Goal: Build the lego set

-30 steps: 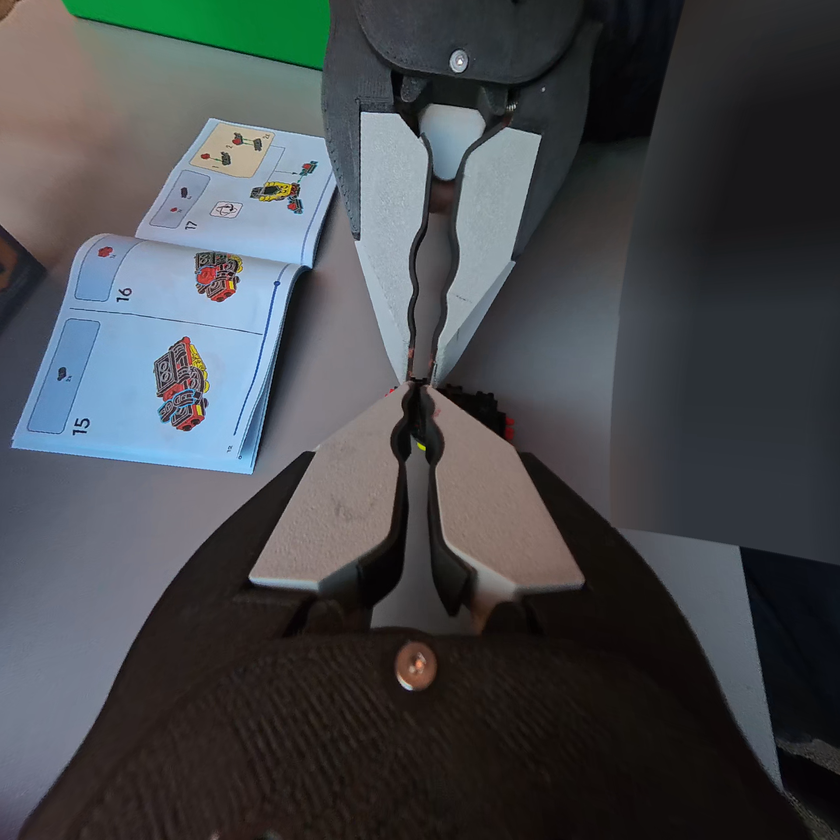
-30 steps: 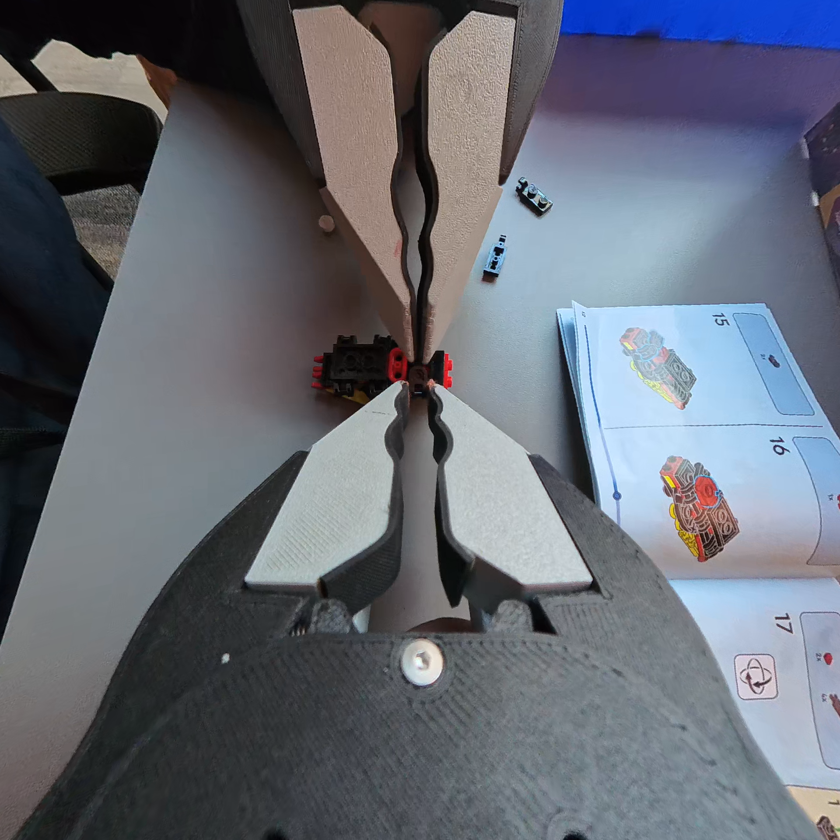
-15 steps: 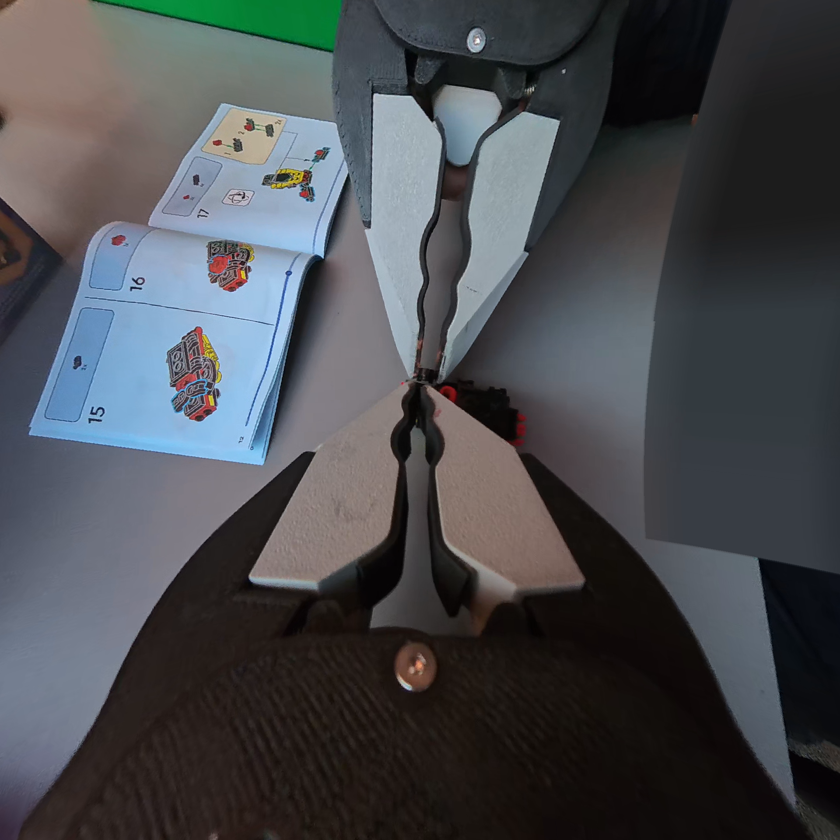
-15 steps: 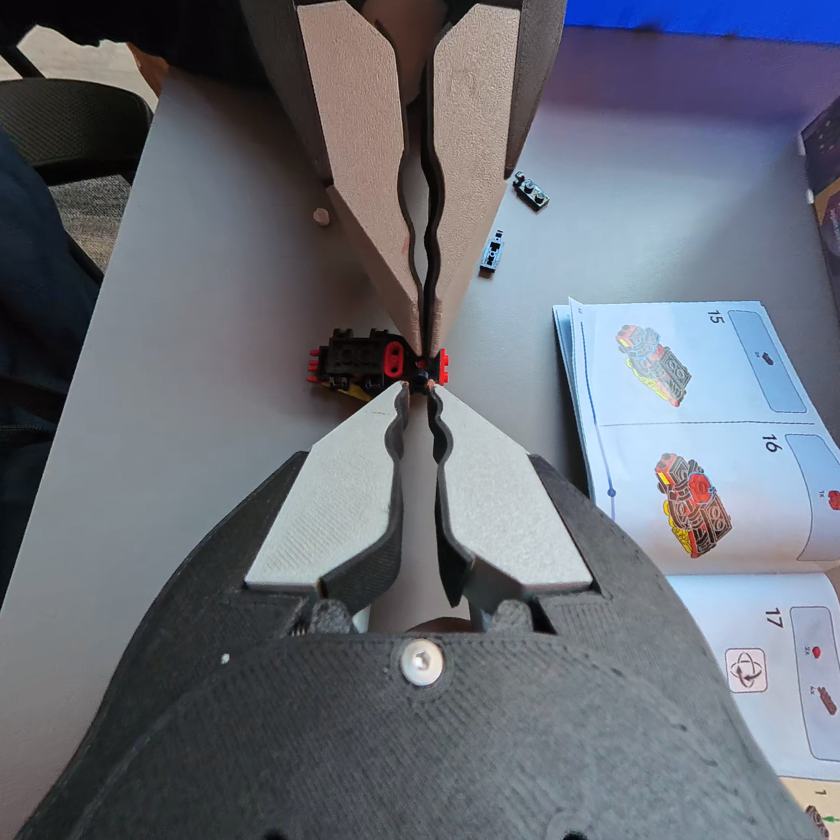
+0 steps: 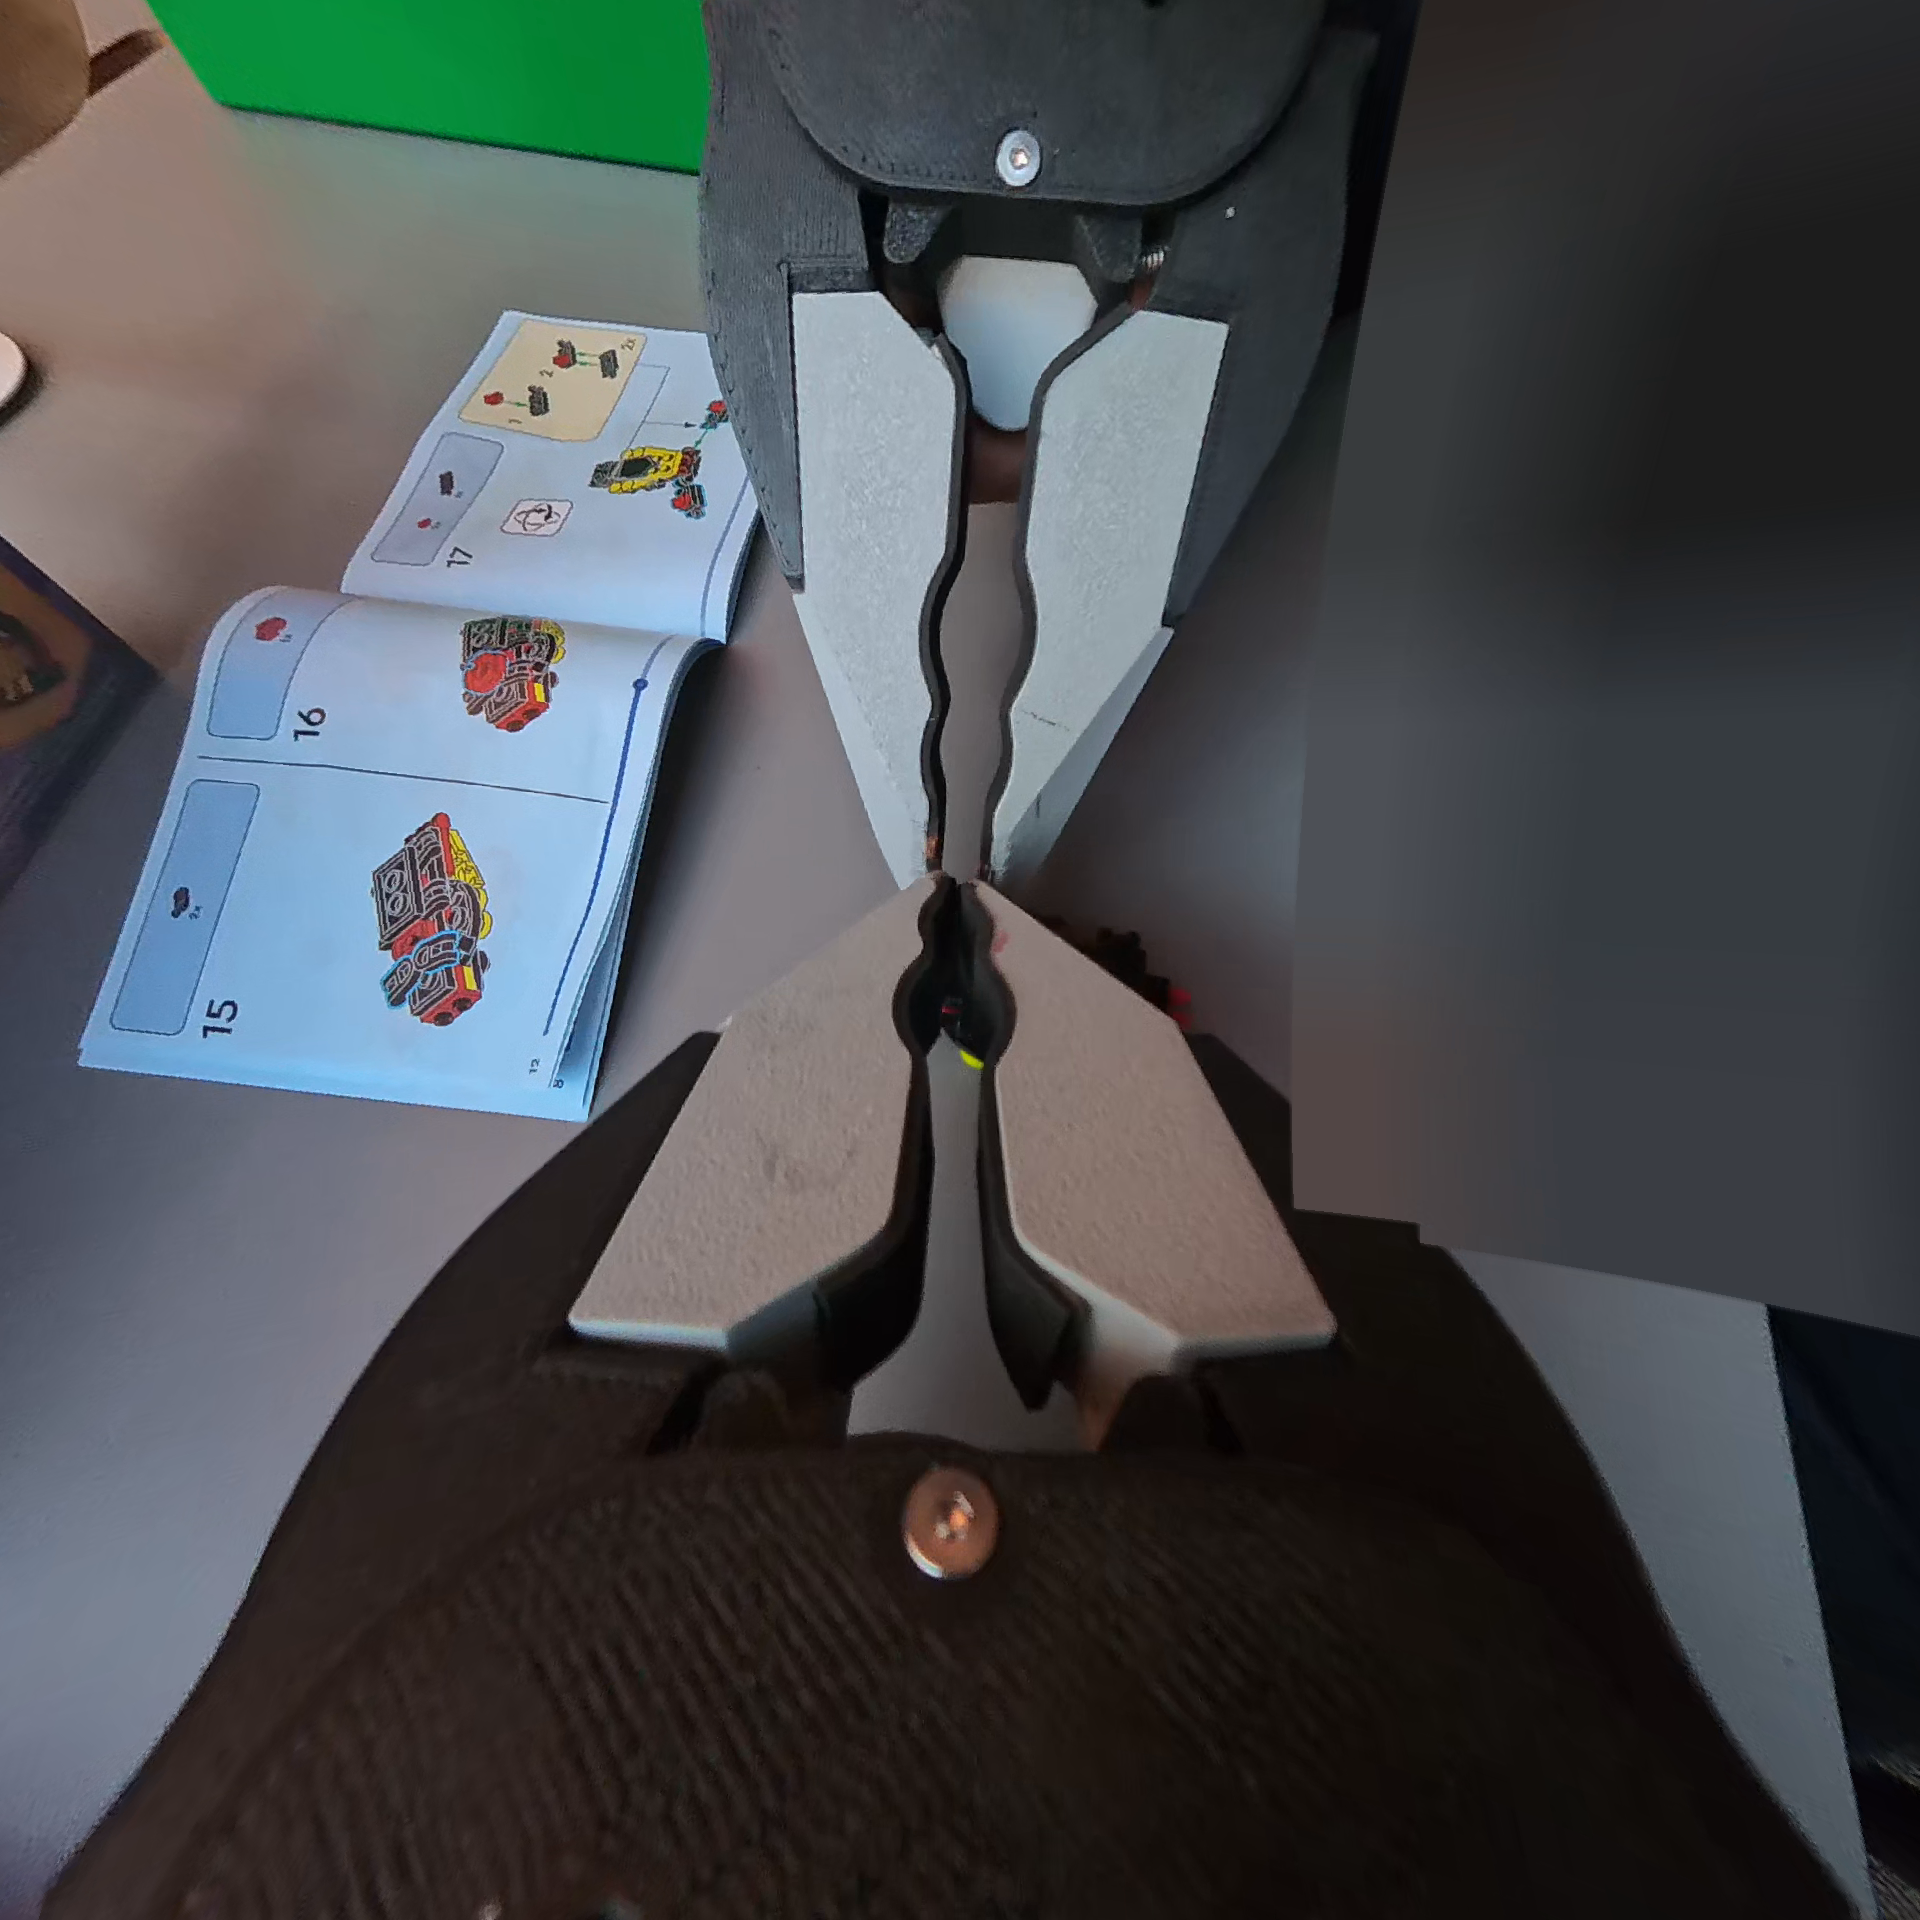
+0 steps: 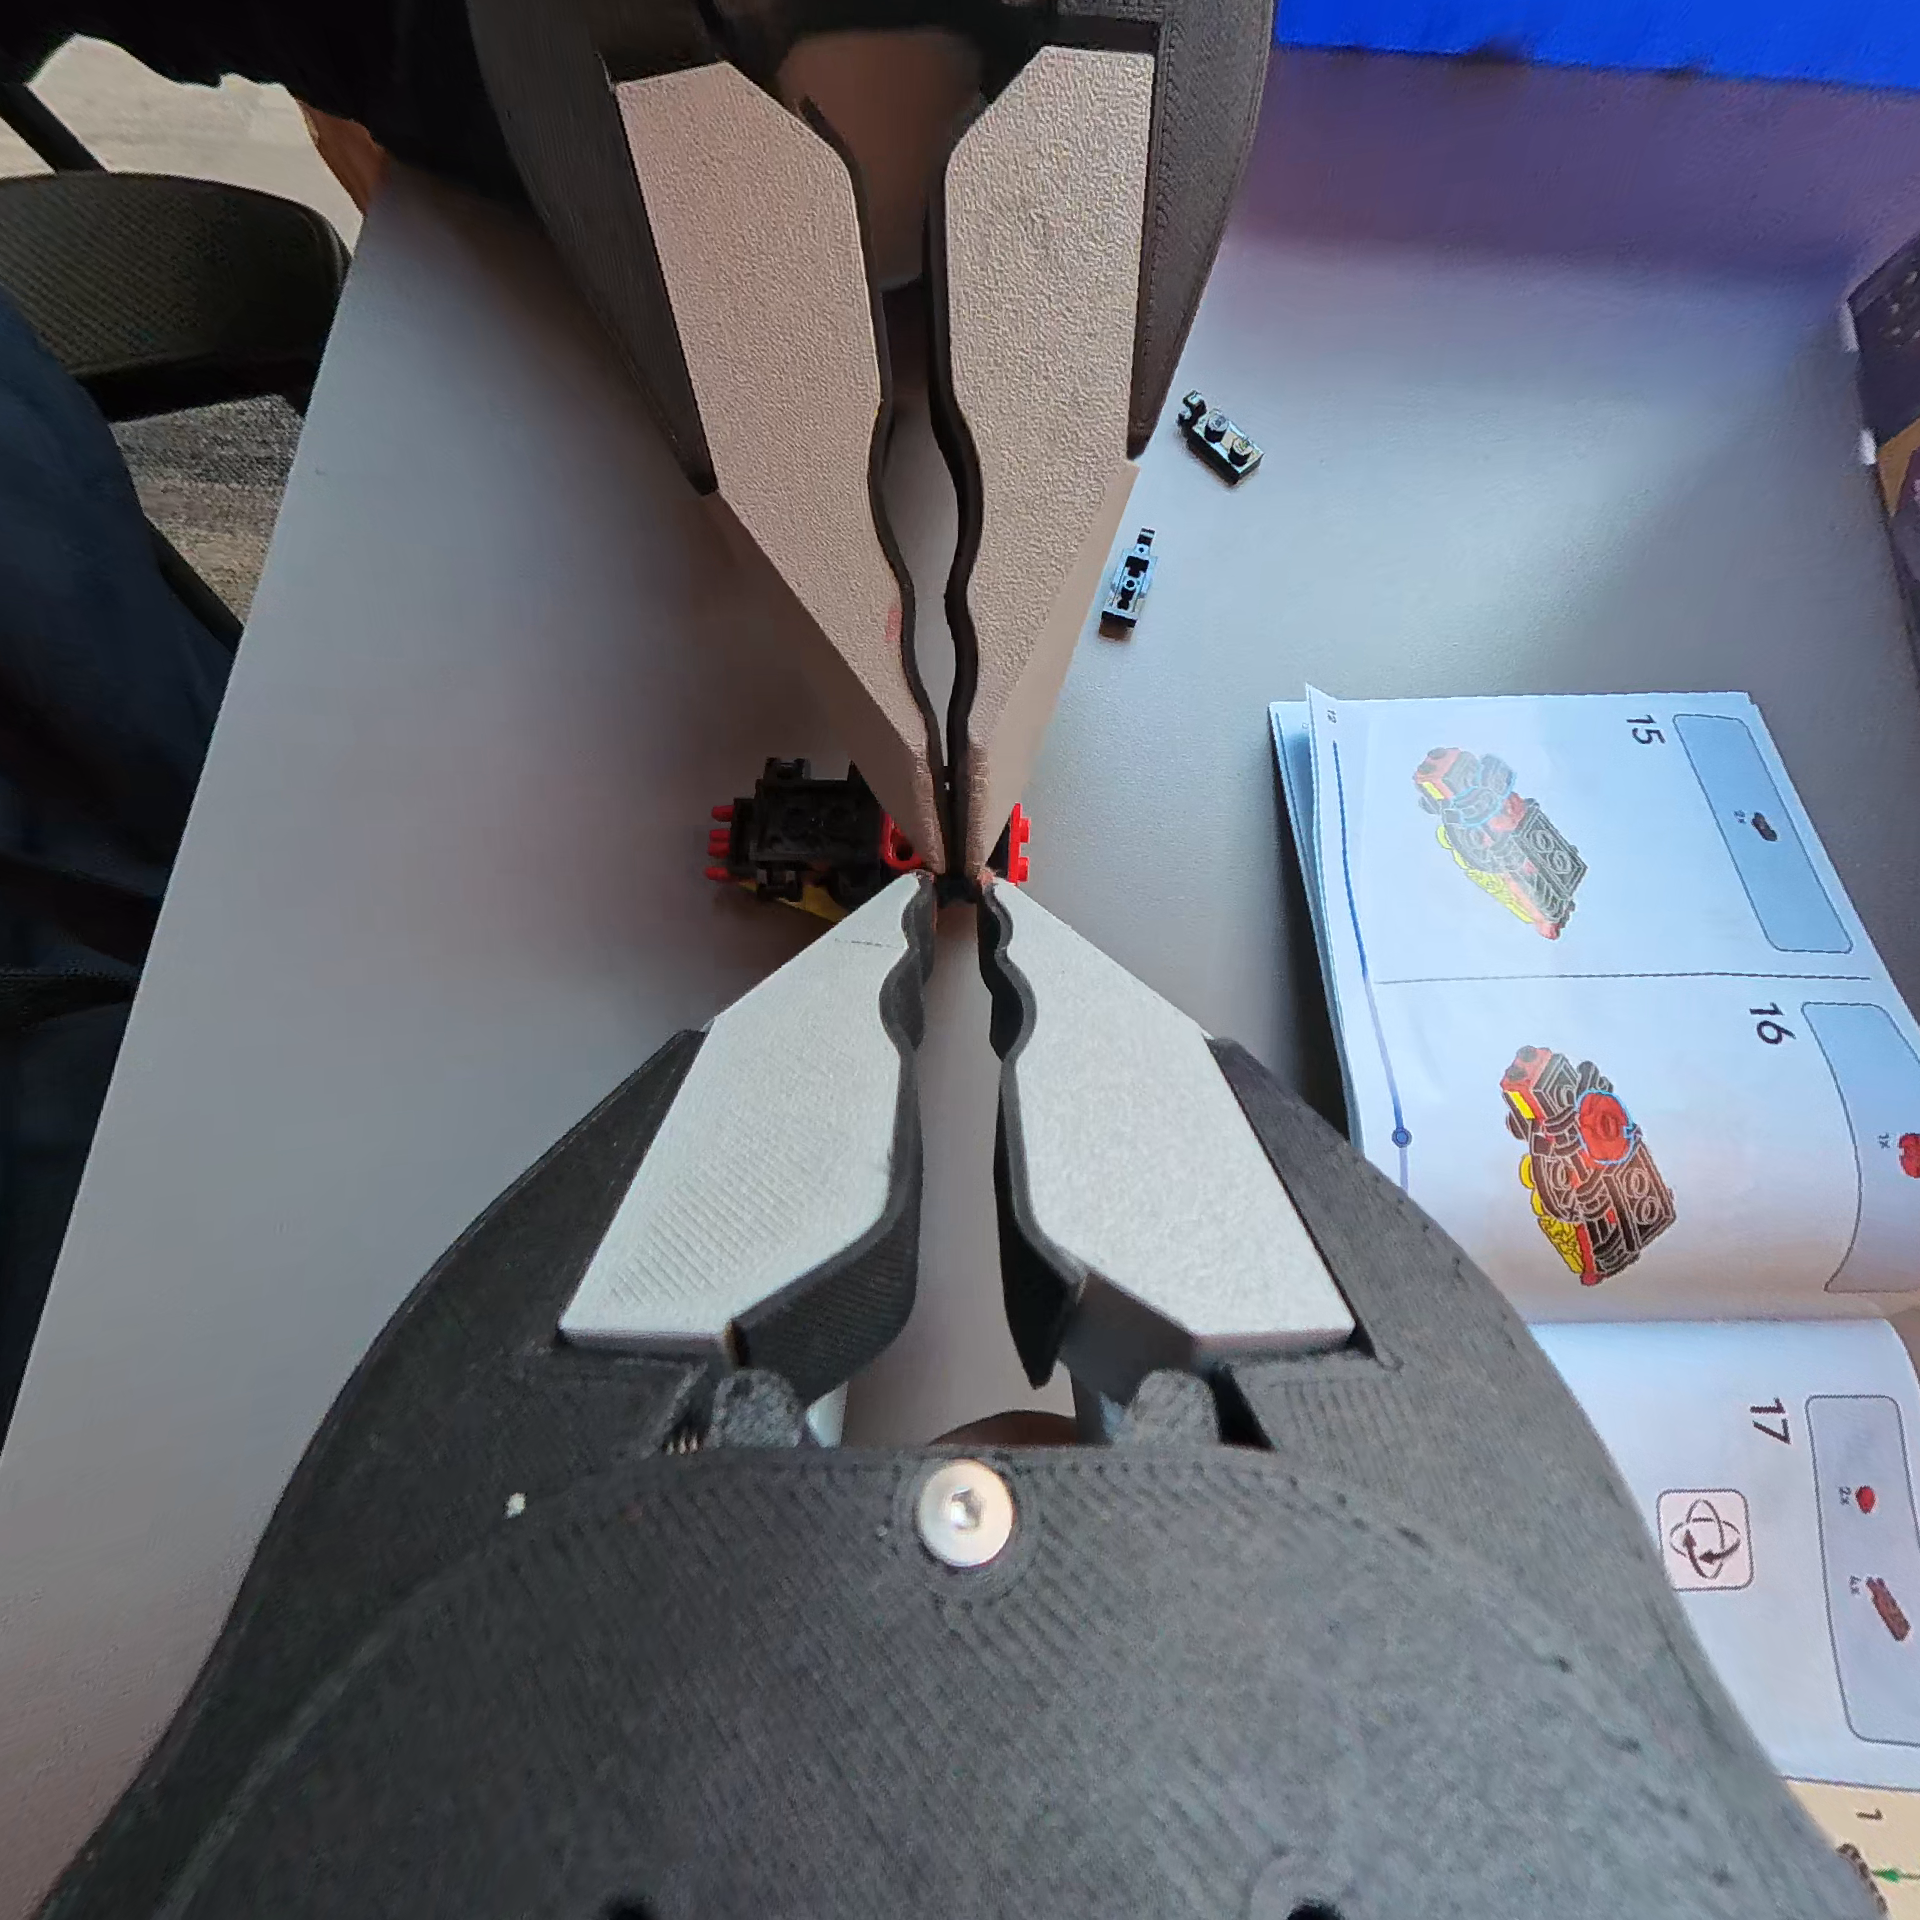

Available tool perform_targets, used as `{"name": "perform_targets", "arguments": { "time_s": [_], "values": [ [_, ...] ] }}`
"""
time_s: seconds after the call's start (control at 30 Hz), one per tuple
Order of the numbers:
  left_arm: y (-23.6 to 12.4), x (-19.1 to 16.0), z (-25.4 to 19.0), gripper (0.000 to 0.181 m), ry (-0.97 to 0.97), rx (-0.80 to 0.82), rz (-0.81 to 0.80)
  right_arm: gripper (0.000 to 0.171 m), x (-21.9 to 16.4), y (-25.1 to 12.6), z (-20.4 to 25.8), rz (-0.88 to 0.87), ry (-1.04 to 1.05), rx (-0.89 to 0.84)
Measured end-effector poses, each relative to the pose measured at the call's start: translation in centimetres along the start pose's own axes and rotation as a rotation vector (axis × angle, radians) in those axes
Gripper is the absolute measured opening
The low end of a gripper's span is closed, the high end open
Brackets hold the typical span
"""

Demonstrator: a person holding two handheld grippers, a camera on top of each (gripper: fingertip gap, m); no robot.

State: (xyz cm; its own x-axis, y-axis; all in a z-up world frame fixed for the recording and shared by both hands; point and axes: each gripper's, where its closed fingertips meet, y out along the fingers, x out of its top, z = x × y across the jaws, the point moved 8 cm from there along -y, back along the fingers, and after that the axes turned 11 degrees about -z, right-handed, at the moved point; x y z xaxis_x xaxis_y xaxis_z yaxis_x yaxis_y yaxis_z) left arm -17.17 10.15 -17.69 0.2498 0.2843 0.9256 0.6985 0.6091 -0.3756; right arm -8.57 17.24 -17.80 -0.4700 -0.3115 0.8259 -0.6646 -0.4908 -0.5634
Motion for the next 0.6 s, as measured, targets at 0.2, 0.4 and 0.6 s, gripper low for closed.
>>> {"name": "perform_targets", "arguments": {
  "time_s": [0.2, 0.4, 0.6],
  "values": [
    [-0.14, -0.36, 0.59, 0.0, -0.07, 0.008, 0.027, 0.005, 0.09, -0.09, -0.08, -0.005, 0.006, 0.001],
    [-0.26, -0.38, 0.71, 0.0, -0.096, -0.002, 0.022, 0.005, -0.02, -0.11, -0.23, -0.015, 0.024, 0.015],
    [-0.4, -0.36, 0.98, 0.0, -0.131, -0.002, 0.012, 0.004, -0.08, -0.21, -0.28, -0.009, 0.023, 0.014]
  ]
}}
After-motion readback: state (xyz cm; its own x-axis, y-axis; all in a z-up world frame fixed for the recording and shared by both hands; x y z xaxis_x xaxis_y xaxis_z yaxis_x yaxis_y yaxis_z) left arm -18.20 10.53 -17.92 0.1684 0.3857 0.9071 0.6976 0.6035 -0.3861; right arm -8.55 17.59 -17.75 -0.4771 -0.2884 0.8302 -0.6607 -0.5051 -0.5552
